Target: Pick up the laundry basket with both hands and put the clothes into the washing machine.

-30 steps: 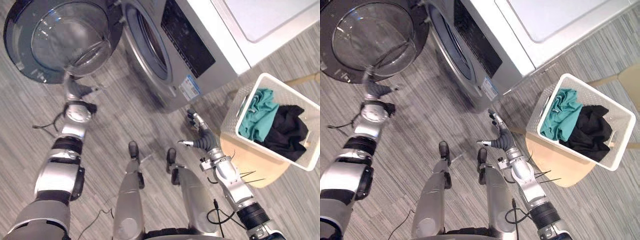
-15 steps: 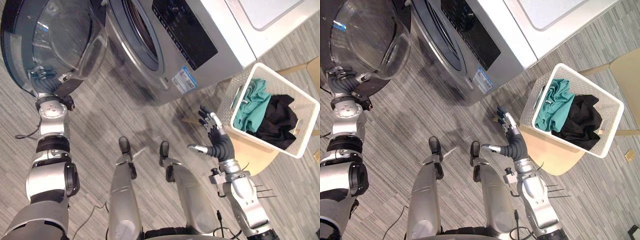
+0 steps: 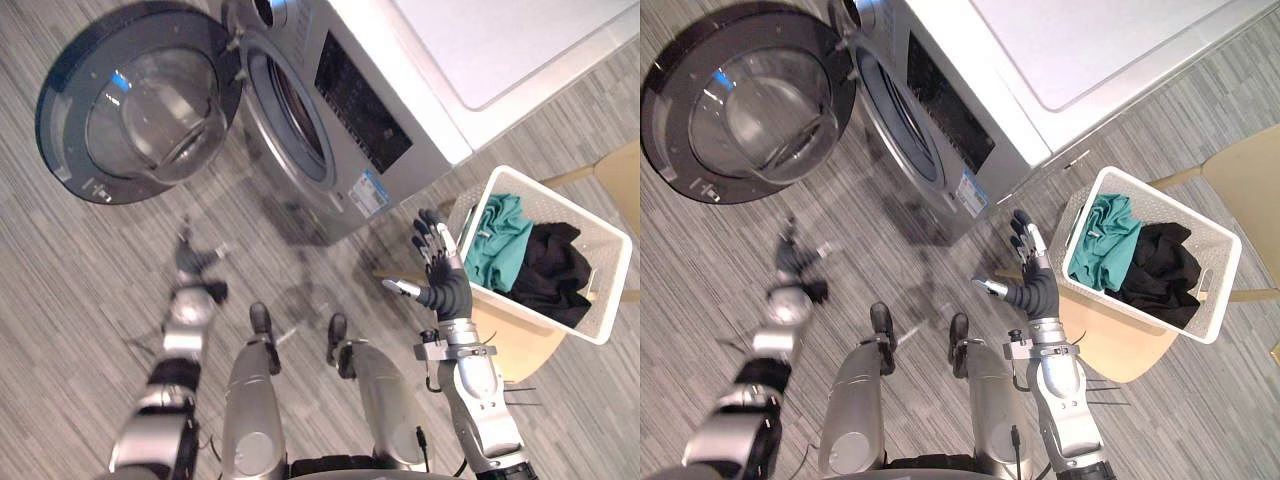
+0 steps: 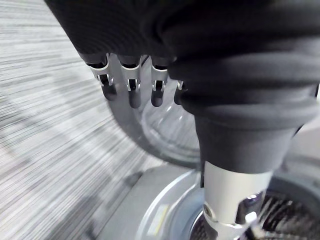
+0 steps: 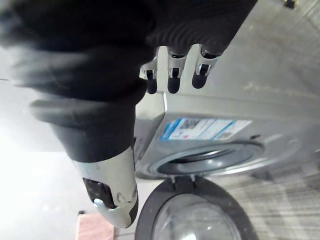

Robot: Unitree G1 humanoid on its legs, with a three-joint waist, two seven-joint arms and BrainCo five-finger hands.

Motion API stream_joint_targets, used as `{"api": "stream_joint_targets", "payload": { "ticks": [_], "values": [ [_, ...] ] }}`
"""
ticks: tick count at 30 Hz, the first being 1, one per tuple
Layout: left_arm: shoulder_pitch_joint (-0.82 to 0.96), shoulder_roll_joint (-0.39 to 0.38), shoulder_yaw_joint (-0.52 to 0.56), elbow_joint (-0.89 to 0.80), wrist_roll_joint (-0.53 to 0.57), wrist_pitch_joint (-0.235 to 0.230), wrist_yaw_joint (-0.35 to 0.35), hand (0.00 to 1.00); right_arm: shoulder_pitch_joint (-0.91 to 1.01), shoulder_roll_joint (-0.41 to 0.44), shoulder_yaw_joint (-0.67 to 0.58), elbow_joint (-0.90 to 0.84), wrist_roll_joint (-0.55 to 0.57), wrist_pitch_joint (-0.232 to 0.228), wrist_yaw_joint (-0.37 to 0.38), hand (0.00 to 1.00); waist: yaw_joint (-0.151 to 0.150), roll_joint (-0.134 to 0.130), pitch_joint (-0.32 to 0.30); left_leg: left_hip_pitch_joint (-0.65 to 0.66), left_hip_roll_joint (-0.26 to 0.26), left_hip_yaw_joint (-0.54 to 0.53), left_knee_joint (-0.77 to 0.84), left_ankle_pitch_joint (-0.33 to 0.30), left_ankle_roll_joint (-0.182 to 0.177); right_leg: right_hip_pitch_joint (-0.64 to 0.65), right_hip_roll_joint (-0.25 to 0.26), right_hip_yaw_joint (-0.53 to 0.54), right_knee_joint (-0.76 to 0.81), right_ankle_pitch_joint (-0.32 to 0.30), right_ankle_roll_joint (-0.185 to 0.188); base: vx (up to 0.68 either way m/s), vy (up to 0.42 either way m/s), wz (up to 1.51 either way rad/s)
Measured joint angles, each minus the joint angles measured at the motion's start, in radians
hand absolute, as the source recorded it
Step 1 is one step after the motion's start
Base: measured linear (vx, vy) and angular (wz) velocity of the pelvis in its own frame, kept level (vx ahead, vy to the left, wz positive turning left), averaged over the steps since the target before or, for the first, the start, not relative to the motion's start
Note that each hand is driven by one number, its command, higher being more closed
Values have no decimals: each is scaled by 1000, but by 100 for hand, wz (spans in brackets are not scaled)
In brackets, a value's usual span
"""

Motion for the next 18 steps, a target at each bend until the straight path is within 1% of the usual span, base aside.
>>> {"api": "stream_joint_targets", "payload": {
  "ticks": [2, 3, 4, 5, 6, 7, 8, 9, 10, 11, 12, 13, 14, 15, 16, 17, 18],
  "values": [
    [98, -20, 4, 48, 0, 0, -25, 0, -9, -5, -4, 38, -32, 8, -5, 0, -6, 39, -42, 78, 23, 81, -14, -25, 6, 42, 16, 58, -48, 26, 18, 86, 54, -107],
    [117, -24, 7, 58, 0, 0, -30, 0, -11, -4, -5, 47, -43, 10, -11, 0, -8, 49, -50, 100, 28, 107, -25, -30, 6, 49, 11, 50, -64, 21, 24, 70, 57, -109],
    [143, -26, 11, 72, 0, -1, -39, 0, -21, -3, -7, 73, -61, 15, -15, 0, -13, 53, -64, 153, 25, 163, -56, -33, 5, 69, -45, -68, -79, -2, -11, 58, 70, -114],
    [165, -27, 17, 87, 1, -1, -41, 0, -33, -3, -9, 103, -73, 20, -15, 0, -15, 60, -74, 198, 35, 207, -68, -47, -3, 102, -99, -196, -95, 1, -16, 44, 73, -118],
    [172, -29, 23, 98, 1, -1, -42, 0, -39, -3, -12, 117, -78, 23, -15, 0, -15, 63, -83, 215, 44, 232, -74, -60, -5, 115, -116, -249, -102, 1, -17, 64, 35, -118],
    [181, -35, 40, 123, 0, 0, -45, 0, -41, -3, -18, 143, -89, 30, -17, 0, -14, 66, -103, 247, 62, 273, -78, -79, -24, 144, -144, -349, -118, 1, -18, 99, 17, -121],
    [187, -36, 47, 155, -1, 0, -50, 0, -40, -3, -21, 160, -99, 37, -18, 0, -14, 65, -117, 283, 75, 310, -76, -97, -46, 170, -151, -403, -131, 2, -17, 129, 6, -128],
    [192, -36, 47, 167, -1, 1, -55, 0, -36, -3, -22, 164, -100, 38, -18, 0, -14, 63, -126, 301, 87, 335, -73, -106, -55, 175, -147, -402, -132, 4, -13, 121, -5, -114],
    [198, -36, 48, 184, -1, 2, -62, 0, -28, -3, -25, 168, -103, 38, -19, 0, -18, 61, -138, 324, 104, 365, -60, -123, -69, 176, -136, -380, -128, 12, -2, 155, -61, -102],
    [206, -45, 48, 196, -1, 2, -64, 0, -17, -7, -28, 173, -111, 40, -25, 0, -27, 70, -145, 360, 140, 403, -23, -143, -91, 187, -111, -348, -113, 11, 2, 221, -82, -119],
    [220, -59, 51, 199, -1, 2, -65, 0, -2, -14, -26, 187, -122, 41, -35, 0, -29, 79, -165, 376, 180, 429, 51, -152, -105, 192, -89, -317, -106, -2, -7, 313, -99, -106],
    [220, -67, 58, 202, -1, 2, -67, 0, 3, -16, -26, 196, -133, 43, -37, 0, -27, 79, -167, 375, 211, 425, 111, -151, -103, 200, -75, -303, -104, -2, -7, 343, -147, -109],
    [223, -84, 74, 203, -1, 3, -71, 0, 7, -24, -24, 210, -149, 48, -37, 0, -26, 82, -169, 355, 265, 383, 245, -131, -70, 223, -49, -272, -101, 0, -6, 313, -152, -110],
    [222, -97, 77, 202, -1, 2, -81, 0, 7, -36, -24, 221, -163, 58, -39, 0, -27, 92, -175, 321, 306, 325, 379, -84, 0, 245, -29, -238, -111, 4, -14, 309, -115, -106],
    [219, -99, 78, 201, -1, 2, -84, 0, 6, -44, -24, 222, -168, 64, -39, 0, -25, 94, -177, 286, 321, 281, 458, -35, 35, 260, -25, -217, -123, 7, -19, 299, -11, -99],
    [208, -108, 73, 203, 5, 2, -85, 0, 4, -49, -26, 226, -176, 67, -44, 0, -23, 92, -176, 222, 304, 187, 542, -77, -4, 283, -34, -178, -137, 8, -21, 340, 53, -88],
    [206, -117, 65, 202, 8, -2, -87, 0, 4, -56, -41, 230, -177, 71, -57, 0, -20, 87, -173, 183, 251, 108, 548, -125, -28, 306, -55, -145, -147, 8, -20, 267, 71, -84]
  ]
}}
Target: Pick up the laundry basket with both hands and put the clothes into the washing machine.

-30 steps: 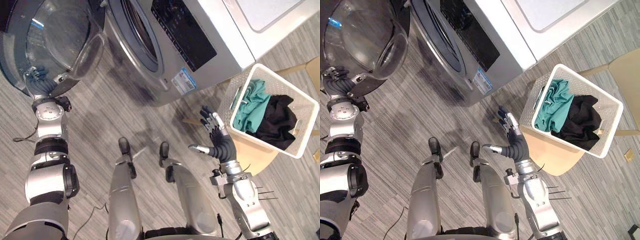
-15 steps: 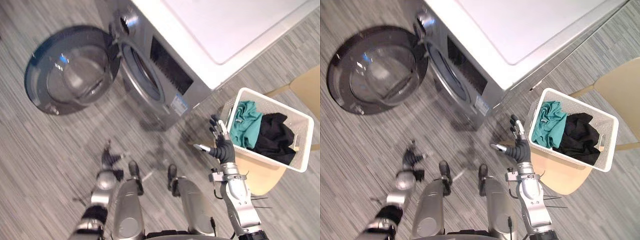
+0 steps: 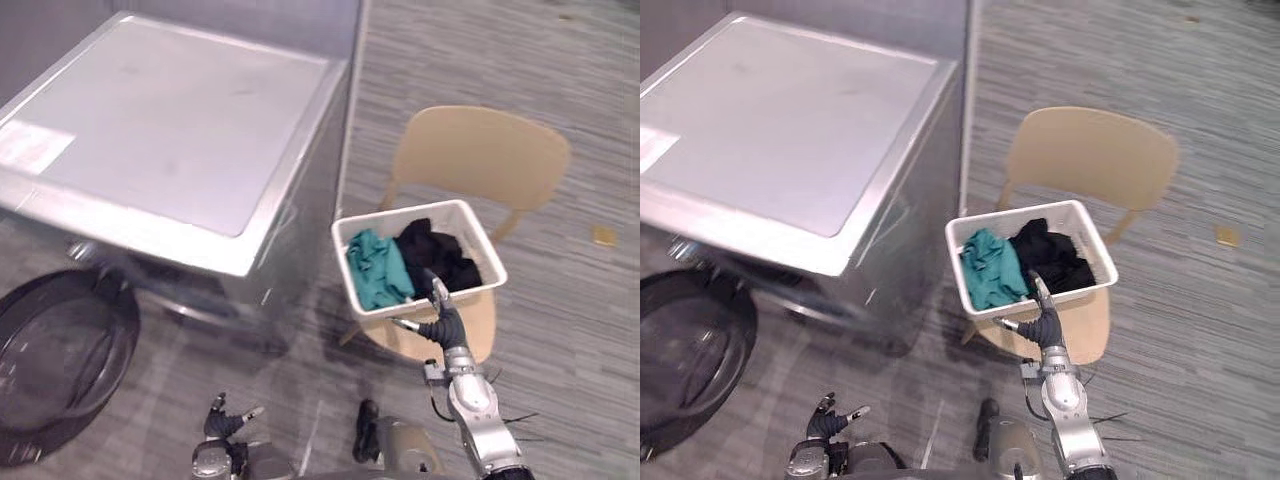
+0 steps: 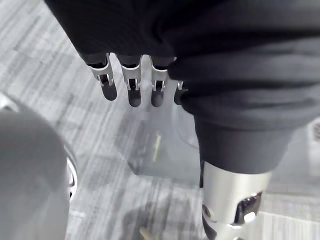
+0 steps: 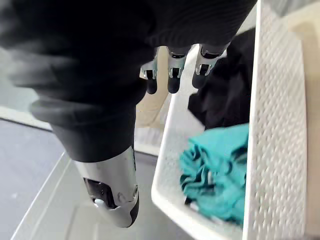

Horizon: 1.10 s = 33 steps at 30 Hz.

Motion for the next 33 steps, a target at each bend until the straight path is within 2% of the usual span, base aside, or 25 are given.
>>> {"api": "stream_joint_targets", "payload": {
  "ticks": [1, 2, 3, 4, 5, 6, 7, 8, 11, 14, 17, 18, 19, 21, 27, 29, 30, 32, 33],
  "values": [
    [0, -2, -1, -1, 1, -5, 0, 0, 3, -1, -7, 0, -1, 2, -3, 0, 2, -1, 0, -14, -30, -33, -19, -15, -5, 11, -9, 14, -2, 0, 0, 248, 120, -73],
    [-1, -3, -3, -1, 1, -8, 0, 0, 3, -3, -16, 10, -9, 5, -3, 0, 4, -7, 3, -35, -81, -82, -102, -23, -14, 37, -23, 30, -12, 1, 2, 183, 127, -51],
    [-2, -3, -7, -1, 1, -8, 1, 0, 0, -2, -19, 20, -17, 6, -4, 0, 6, -4, 2, -42, -104, -105, -157, -23, -15, 50, -28, 40, -17, 2, 3, 217, 207, -58],
    [-9, -11, -19, 0, -9, 5, 5, 0, -3, -4, -25, 38, -31, 8, -5, 0, 12, 7, -3, -58, -154, -149, -305, -17, -21, 63, -37, 45, -21, 6, 15, 192, 268, -49],
    [-4, -20, -21, 7, -10, 10, 8, 0, -2, -31, -33, 40, -48, 11, -10, 0, 17, 43, -19, -63, -202, -218, -502, 94, -41, 65, -28, 47, -31, 8, 46, 194, 290, -48],
    [-2, -22, -23, 10, -14, 7, 3, 0, -11, -34, -34, 49, -55, 11, -12, 0, 20, 61, -17, -67, -211, -235, -529, 131, -10, 69, -19, 57, -37, 3, 68, 148, 269, -22],
    [-14, 3, -38, 18, -5, 6, 1, 0, -37, -23, -30, 78, -78, 17, -19, 0, 19, 27, -17, -57, -255, -234, -543, 137, -14, 68, -58, 73, -53, 0, 92, 130, 222, -1],
    [-17, 19, -53, 17, -3, 1, -5, 0, -49, -24, -32, 82, -88, 18, -20, 0, 19, 9, -18, -58, -273, -231, -558, 141, -8, 70, -80, 71, -71, 3, 96, 117, 207, 15],
    [-31, 54, -68, 21, 30, 1, -19, 0, -140, -31, -28, 139, -125, 22, -24, 0, 46, -6, -15, -69, -311, -214, -566, 136, 9, 70, -113, 73, -118, 32, 131, 48, 152, -4],
    [-32, 71, -68, 33, 31, 1, -19, 0, -233, -48, 1, 234, -139, 38, -27, 0, 49, -7, -3, -77, -311, -214, -566, 139, 13, 68, -113, 74, -129, 32, 132, -38, 35, -4],
    [-44, 81, -67, 36, 31, 2, -18, 0, -395, -95, 49, 368, -167, 48, -46, 0, 49, 16, 63, -142, -302, -221, -564, 153, 30, -5, -104, 74, -115, 36, 142, -147, -11, -4],
    [-65, 81, -68, 36, 31, 2, -18, 0, -480, -127, 57, 448, -177, 63, -48, 0, 51, 31, 107, -183, -302, -226, -569, 172, 35, -46, -103, 75, -96, 42, 146, -137, 17, 2],
    [-70, 80, -68, 37, 31, 2, -18, 0, -495, -132, 57, 462, -178, 69, -49, 0, 52, 32, 115, -190, -303, -227, -569, 176, 37, -55, -103, 76, -94, 44, 146, -128, 33, 9],
    [-102, 82, -66, 31, 27, -10, -14, 0, -621, -161, 66, 576, -196, 98, -68, 0, 67, 41, 182, -236, -304, -235, -571, 194, 47, -102, -100, 74, -81, 54, 146, -113, 39, 7],
    [-159, 73, -68, 34, 9, -22, 1, 0, -873, -191, 67, 802, -230, 137, -116, 0, 114, 48, 202, -338, -308, -255, -566, 215, 63, -189, -96, 65, -82, 71, 136, -16, 21, 6],
    [-179, 61, -69, 35, -14, -39, 16, 0, -958, -199, 67, 874, -245, 159, -135, 0, 131, 60, 208, -373, -312, -271, -565, 224, 65, -214, -96, 50, -80, 71, 135, 37, 1, 18],
    [-187, 57, -69, 35, -16, -40, 23, 0, -976, -202, 67, 887, -247, 162, -137, 0, 133, 64, 214, -379, -314, -276, -566, 226, 65, -217, -96, 42, -80, 71, 135, 30, -10, 20],
    [-213, 41, -68, 39, -34, -45, 33, 0, -1013, -213, 83, 906, -255, 169, -150, 0, 162, 72, 225, -404, -317, -288, -581, 237, 62, -244, -94, 38, -75, 69, 133, 27, -16, 13],
    [-217, 37, -68, 39, -40, -48, 34, 0, -1021, -215, 95, 906, -257, 170, -154, 0, 162, 74, 228, -407, -321, -293, -593, 245, 62, -251, -95, 35, -72, 67, 130, 31, -18, 23]
  ]
}}
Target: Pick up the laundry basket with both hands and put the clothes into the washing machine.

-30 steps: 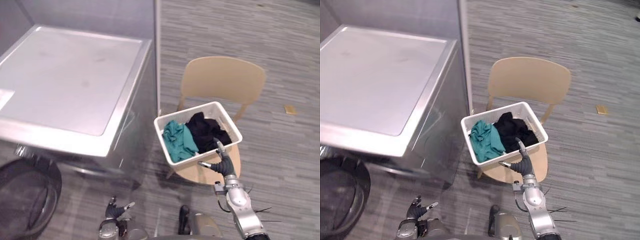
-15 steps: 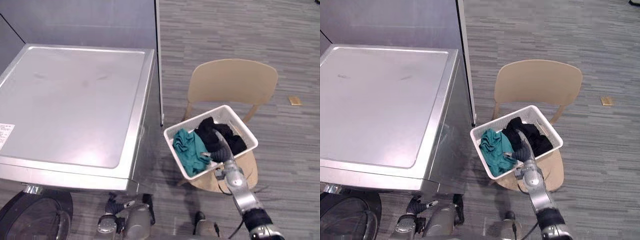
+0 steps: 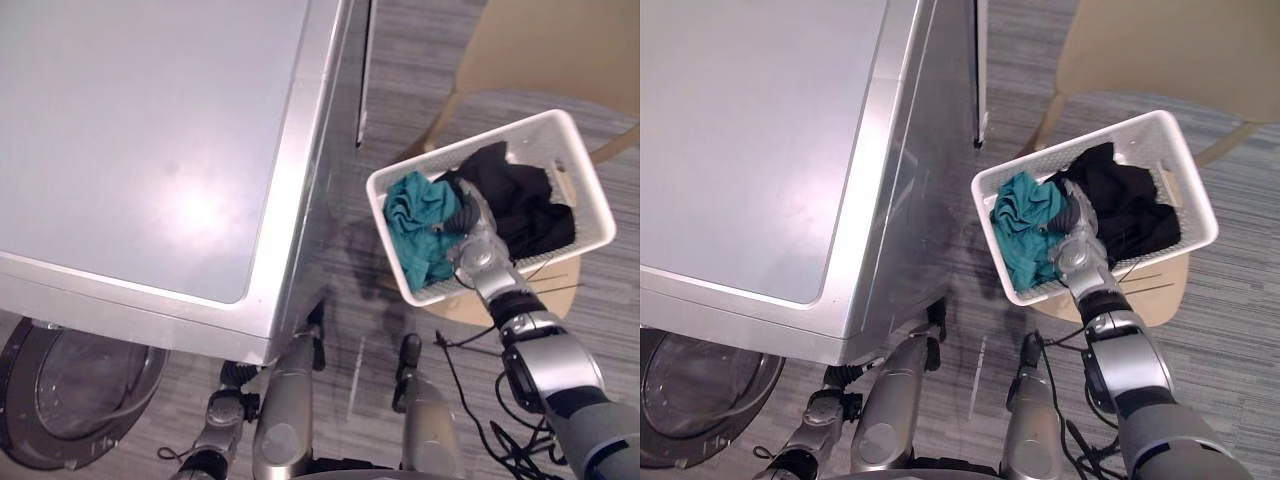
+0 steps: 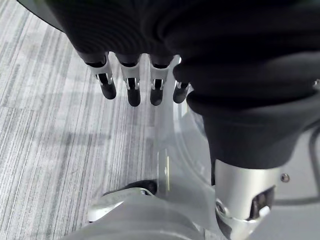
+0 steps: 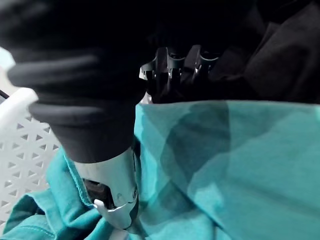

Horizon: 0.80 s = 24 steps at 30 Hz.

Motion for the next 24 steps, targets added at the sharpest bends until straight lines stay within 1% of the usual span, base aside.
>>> {"api": "stream_joint_targets", "payload": {
  "ticks": [3, 5, 6, 10, 12, 16, 18, 21, 23, 24],
  "values": [
    [-33, -8, 0, 0, -13, -6, 15, 0, -30, -5, 57, 4, -14, 8, -1, 0, 5, 2, 27, -1, -9, -23, -53, 34, -7, -16, -1, -23, 17, -8, -13, 24, -29, 23],
    [-49, -18, 0, -1, -14, -9, 16, 0, -51, -3, 94, 23, -18, 15, 2, 0, 18, 2, 29, -2, -9, -31, -82, 52, -14, -36, 1, -27, 38, -19, -28, 20, -46, 14],
    [-53, -21, 1, -2, -19, -9, 17, 0, -60, -3, 112, 30, -19, 19, 6, 100, 20, 2, 29, -2, -9, -35, -92, 59, -16, -43, 2, -33, 48, -21, -28, 19, -45, 12],
    [-69, -34, 0, -16, -25, -14, 17, 0, -81, -3, 179, 34, -39, 20, 38, 100, 19, 2, 29, -1, -6, -48, -121, 78, -24, -61, 6, -48, 76, -33, -42, 14, -34, 9],
    [-86, -53, 0, -18, -33, -14, 16, 0, -88, -1, 213, 31, -58, 19, 48, 100, 18, 1, 29, 9, -5, -50, -133, 86, -28, -66, 4, -48, 96, -42, -42, -2, -19, 3],
    [-100, -88, -12, -20, -33, -14, 13, 0, -81, 24, 218, 32, -56, 20, 63, 100, 19, 1, 29, 37, -4, -48, -181, 117, -36, -65, 6, -48, 106, -49, -41, -1, -4, 1],
    [-101, -90, -11, -17, -33, -12, 14, 0, -65, 37, 211, 31, -55, 20, 68, 100, 20, 1, 29, 59, -3, -45, -201, 127, -40, -58, 6, -47, 114, -57, -41, -10, -21, -2],
    [-101, -94, -11, -6, -33, -7, 13, 0, -30, 61, 146, 8, -41, 20, 67, 100, 17, 1, 29, 103, 1, -41, -236, 144, -45, -32, 12, -46, 111, -57, -41, -21, -30, -4],
    [-101, -92, -11, -3, -33, -6, 13, 0, 8, 62, 75, -81, -15, 22, 60, 100, 12, 0, 28, 126, 6, -36, -260, 158, -46, -22, 17, -41, 109, -57, -41, -37, -18, -8],
    [-101, -90, -11, -3, -33, -6, 13, 0, 13, 62, 60, -105, -14, 23, 56, 100, 9, 0, 28, 127, 7, -35, -260, 159, -47, -21, 19, -40, 108, -57, -41, -45, -16, -8]
  ]
}}
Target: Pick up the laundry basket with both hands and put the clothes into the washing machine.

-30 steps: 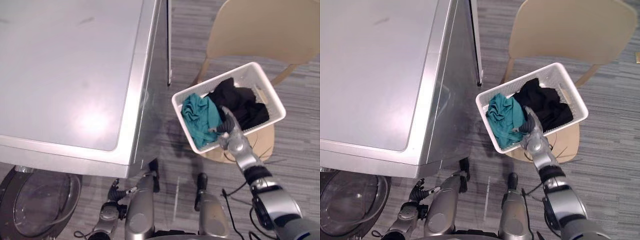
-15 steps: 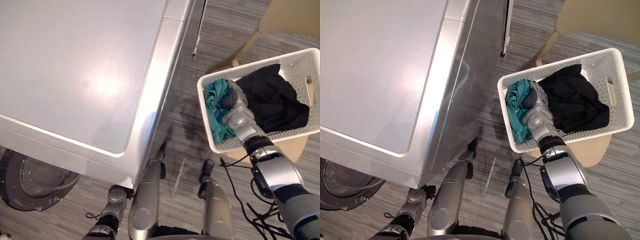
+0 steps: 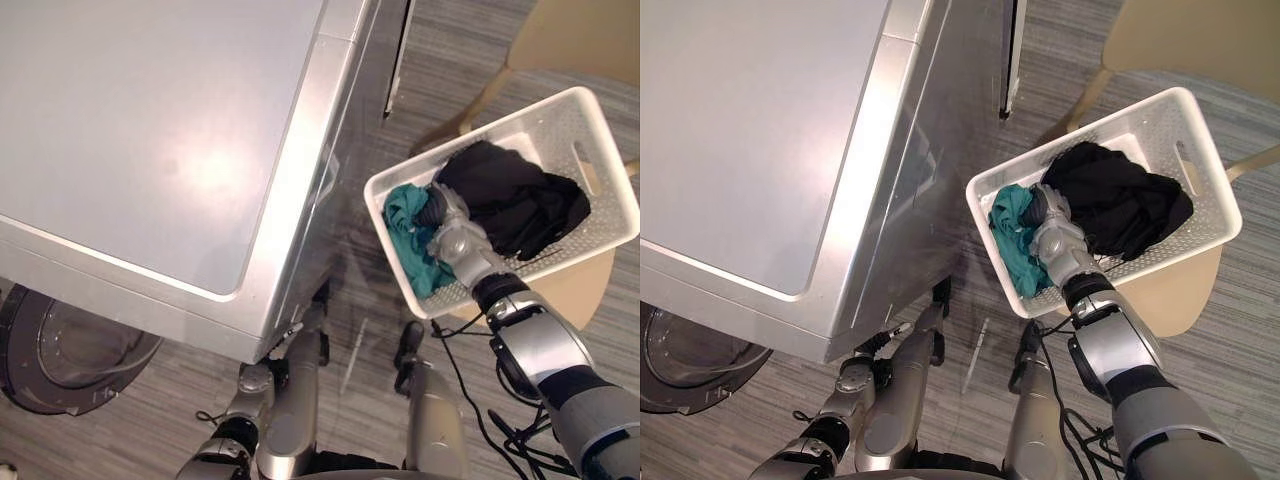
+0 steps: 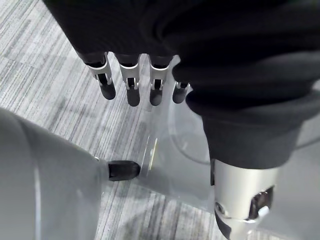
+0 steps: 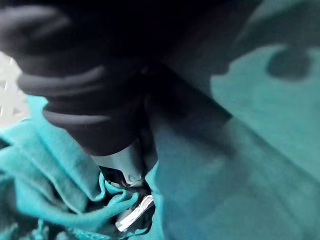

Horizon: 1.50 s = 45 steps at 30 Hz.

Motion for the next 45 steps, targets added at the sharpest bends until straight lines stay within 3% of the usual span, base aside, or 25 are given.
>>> {"api": "stream_joint_targets", "payload": {
  "ticks": [4, 6, 10, 13, 17, 20, 27, 31, 36, 45],
  "values": [
    [6, 9, 0, 15, 0, 20, -1, 0, 81, 6, -71, -228, 10, 7, -50, 100, -21, -5, 0, 78, 7, 13, -76, 34, -5, 44, 12, 13, -23, 1, 1, -27, -16, -9],
    [11, 18, 0, 16, 1, 22, -2, 0, 137, 20, -84, -354, 9, 6, -69, 100, -23, -17, -3, 107, 11, 30, -99, 36, -7, 57, 17, 26, -34, 1, 2, -3, -21, -21],
    [35, 42, -1, 11, 3, 38, -10, 0, 296, 92, -97, -567, -4, 0, -99, 100, -57, -50, -21, 161, 7, 46, -125, 44, -6, 98, 16, 39, -51, 4, 6, 58, -12, -9],
    [67, 52, -1, 12, 7, 42, -24, 0, 415, 150, -92, -663, -24, -6, -99, 100, -75, -80, -50, 188, 4, 46, -126, 37, -14, 127, 13, 46, -71, 5, 8, 91, -17, -7],
    [94, 47, -21, 15, 24, 51, -28, 0, 587, 186, -89, -773, -44, -12, -96, 100, -78, -86, -102, 222, 1, 29, -126, 35, -14, 183, 12, 29, -97, 6, 10, 36, -19, 10],
    [143, 48, -20, 19, 34, 59, -29, 0, 691, 216, -85, -814, -44, -43, -94, 100, -83, -86, -165, 246, 0, 17, -127, 28, -20, 220, 13, 16, -124, 7, 15, -9, -9, 12],
    [216, 57, -20, 28, 63, 60, -45, 0, 758, 235, -65, -814, -46, -57, -53, 100, -83, -90, -257, 280, 1, 19, -133, 12, -26, 277, 17, 21, -184, 20, 38, -51, 18, 0],
    [228, 58, -20, 31, 67, 59, -44, 0, 796, 251, -69, -910, -61, -65, -61, 100, -85, -89, -269, 301, -8, 19, -135, 4, -22, 313, 13, 30, -211, 24, 41, -17, 23, 2],
    [251, 63, -20, 30, 70, 58, -44, 0, 814, 274, -66, -1042, -61, -120, -102, 100, -99, -90, -298, 322, -16, 37, -135, -1, -14, 333, 5, 53, -233, 47, 46, 35, 10, -8],
    [267, 66, -20, 33, 70, 57, -44, 0, 826, 282, -57, -1070, -51, -120, -109, 100, -104, -91, -299, 411, -13, 96, -132, -23, -16, 389, 3, 106, -242, 58, 45, 37, -5, -20]
  ]
}}
